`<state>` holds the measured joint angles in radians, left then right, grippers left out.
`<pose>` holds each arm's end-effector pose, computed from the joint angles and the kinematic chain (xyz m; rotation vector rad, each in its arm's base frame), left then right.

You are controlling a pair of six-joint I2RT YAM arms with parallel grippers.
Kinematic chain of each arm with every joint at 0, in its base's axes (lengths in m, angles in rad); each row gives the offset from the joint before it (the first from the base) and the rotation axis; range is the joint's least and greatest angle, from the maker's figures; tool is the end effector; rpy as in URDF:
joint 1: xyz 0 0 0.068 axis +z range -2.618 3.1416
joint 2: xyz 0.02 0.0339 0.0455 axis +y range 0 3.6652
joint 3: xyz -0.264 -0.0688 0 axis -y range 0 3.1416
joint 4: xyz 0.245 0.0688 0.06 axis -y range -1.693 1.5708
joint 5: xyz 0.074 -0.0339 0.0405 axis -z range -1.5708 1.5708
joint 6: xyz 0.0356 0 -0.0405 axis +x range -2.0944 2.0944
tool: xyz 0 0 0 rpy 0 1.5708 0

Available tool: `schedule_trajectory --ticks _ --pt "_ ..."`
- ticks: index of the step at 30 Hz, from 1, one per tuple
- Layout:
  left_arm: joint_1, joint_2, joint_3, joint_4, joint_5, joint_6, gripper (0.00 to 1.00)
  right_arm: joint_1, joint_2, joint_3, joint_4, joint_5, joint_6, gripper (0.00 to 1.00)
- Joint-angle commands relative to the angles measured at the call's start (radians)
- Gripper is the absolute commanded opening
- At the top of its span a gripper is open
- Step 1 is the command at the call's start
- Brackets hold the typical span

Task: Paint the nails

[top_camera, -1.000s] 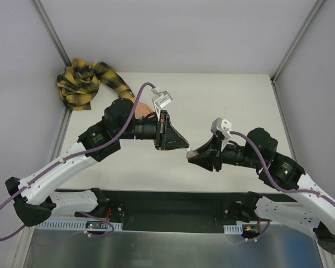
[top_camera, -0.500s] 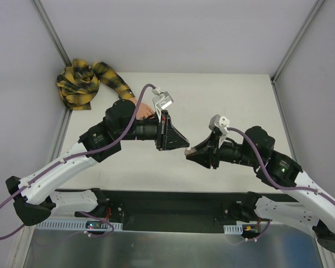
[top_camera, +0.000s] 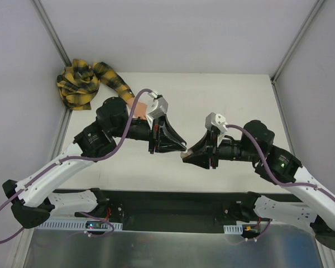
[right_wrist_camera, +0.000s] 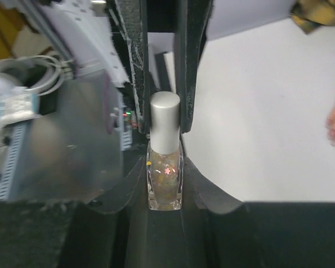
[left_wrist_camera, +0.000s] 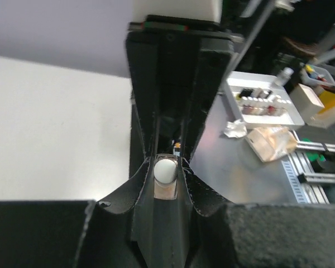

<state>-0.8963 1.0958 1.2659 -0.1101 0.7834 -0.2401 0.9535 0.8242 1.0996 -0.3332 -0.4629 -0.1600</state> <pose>0.1238 -0.1950 0.4548 1.1679 1.2754 -1.4563 0.0830 0.1444 0.4255 -1.2009 1.2246 0.9746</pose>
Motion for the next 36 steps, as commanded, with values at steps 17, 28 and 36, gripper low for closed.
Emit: schedule_trajectory --ticks 17,28,36 --pt "-0.096 -0.014 0.012 0.093 -0.013 -0.026 0.08 -0.001 -0.072 0.121 0.338 -0.12 0.013 0.0" --pt "-0.055 -0.08 0.05 0.056 -0.265 -0.047 0.78 0.001 -0.076 0.131 0.2 0.021 -0.137 0.0" --pt "-0.053 -0.041 0.168 -0.017 -0.647 -0.074 0.82 0.008 -0.05 0.132 0.117 0.455 -0.147 0.0"
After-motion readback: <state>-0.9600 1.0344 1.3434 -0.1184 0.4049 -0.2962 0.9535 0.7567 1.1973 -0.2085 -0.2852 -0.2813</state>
